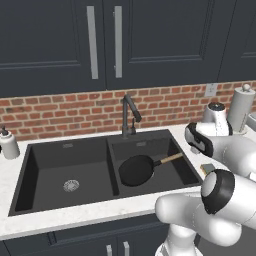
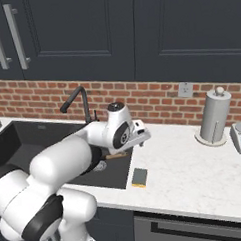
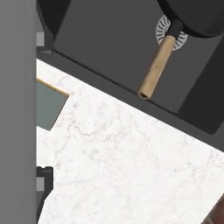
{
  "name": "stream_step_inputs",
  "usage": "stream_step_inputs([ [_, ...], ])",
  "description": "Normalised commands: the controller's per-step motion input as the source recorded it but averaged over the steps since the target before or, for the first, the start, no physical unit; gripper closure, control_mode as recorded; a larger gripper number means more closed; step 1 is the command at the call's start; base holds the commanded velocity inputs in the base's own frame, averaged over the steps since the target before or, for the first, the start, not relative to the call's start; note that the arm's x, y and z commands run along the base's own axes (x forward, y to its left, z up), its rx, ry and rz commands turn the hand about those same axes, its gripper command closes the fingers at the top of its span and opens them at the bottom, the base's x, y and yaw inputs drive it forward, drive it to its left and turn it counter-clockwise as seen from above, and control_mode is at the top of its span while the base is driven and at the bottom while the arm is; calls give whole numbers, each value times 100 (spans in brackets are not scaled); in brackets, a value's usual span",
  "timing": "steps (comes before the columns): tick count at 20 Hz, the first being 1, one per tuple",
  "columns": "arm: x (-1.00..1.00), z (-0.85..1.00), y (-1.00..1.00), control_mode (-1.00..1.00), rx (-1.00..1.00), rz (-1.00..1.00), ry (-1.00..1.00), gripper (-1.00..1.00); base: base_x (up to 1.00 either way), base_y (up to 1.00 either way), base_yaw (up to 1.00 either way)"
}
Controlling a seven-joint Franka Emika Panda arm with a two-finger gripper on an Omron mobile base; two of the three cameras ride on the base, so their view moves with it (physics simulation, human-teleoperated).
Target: Pick the pan and sponge and place them into the sink. Then turn on the water.
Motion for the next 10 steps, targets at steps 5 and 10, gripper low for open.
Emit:
stream_step_inputs([
  [5,-18,0,-21,-100,18,-6,0,-100,0,0,0],
  [10,-22,0,-5,-100,1,-14,0,-100,0,0,0],
])
